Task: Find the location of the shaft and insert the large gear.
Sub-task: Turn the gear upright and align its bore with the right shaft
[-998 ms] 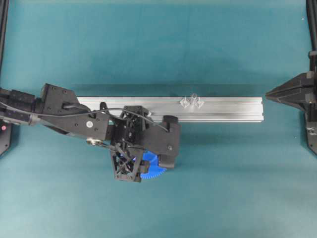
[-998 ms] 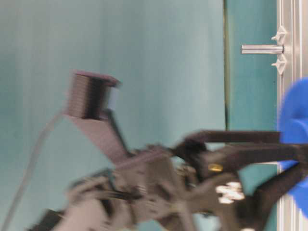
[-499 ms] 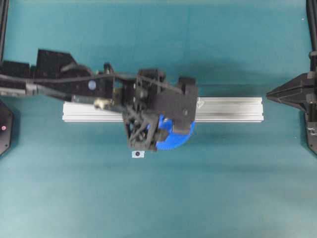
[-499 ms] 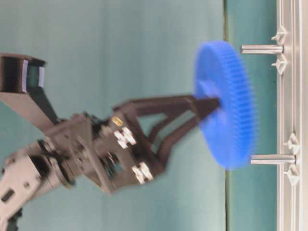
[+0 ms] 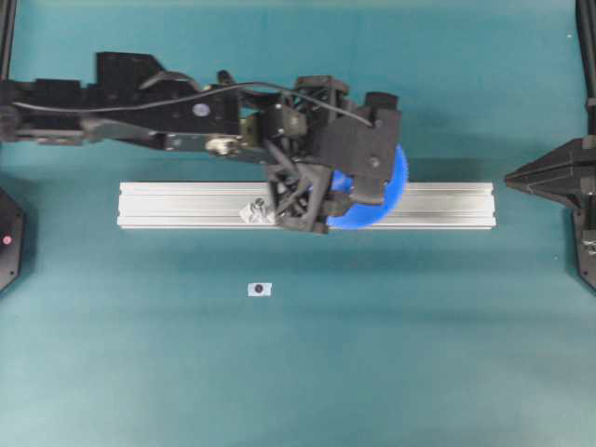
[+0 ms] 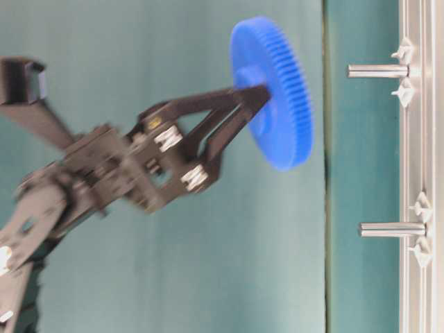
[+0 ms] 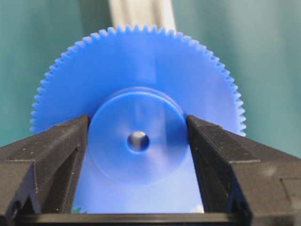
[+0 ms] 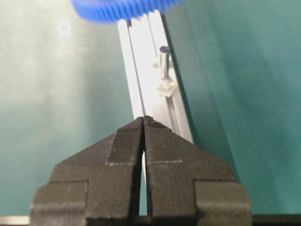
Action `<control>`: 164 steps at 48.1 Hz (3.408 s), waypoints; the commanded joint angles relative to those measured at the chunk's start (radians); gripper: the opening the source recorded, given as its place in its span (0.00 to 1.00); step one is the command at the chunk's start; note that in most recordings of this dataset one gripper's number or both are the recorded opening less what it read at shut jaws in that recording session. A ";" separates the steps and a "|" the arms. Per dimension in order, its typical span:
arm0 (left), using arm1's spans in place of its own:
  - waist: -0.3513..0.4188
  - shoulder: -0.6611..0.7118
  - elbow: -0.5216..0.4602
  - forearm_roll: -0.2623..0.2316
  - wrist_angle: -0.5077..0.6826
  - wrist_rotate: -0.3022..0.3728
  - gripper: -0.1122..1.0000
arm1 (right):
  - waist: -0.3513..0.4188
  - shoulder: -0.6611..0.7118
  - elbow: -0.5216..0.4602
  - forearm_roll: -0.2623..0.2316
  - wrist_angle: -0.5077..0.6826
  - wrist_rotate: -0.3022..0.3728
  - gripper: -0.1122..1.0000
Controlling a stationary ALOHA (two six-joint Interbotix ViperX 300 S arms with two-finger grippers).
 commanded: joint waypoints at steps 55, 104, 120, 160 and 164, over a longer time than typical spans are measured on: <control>0.034 0.147 -0.098 0.005 -0.071 0.008 0.74 | -0.048 -0.026 0.002 -0.003 0.005 0.006 0.13; 0.051 0.132 -0.120 0.005 0.055 0.003 0.74 | -0.048 -0.035 0.006 -0.003 0.002 0.008 0.13; 0.051 0.132 -0.127 0.005 0.057 0.006 0.74 | -0.048 -0.035 0.006 -0.003 0.002 0.008 0.13; 0.038 0.195 -0.222 0.005 0.098 0.017 0.78 | -0.048 -0.037 0.008 -0.003 0.005 0.008 0.13; 0.034 0.209 -0.241 0.005 0.100 0.017 0.78 | -0.048 -0.037 0.008 -0.003 0.005 0.008 0.13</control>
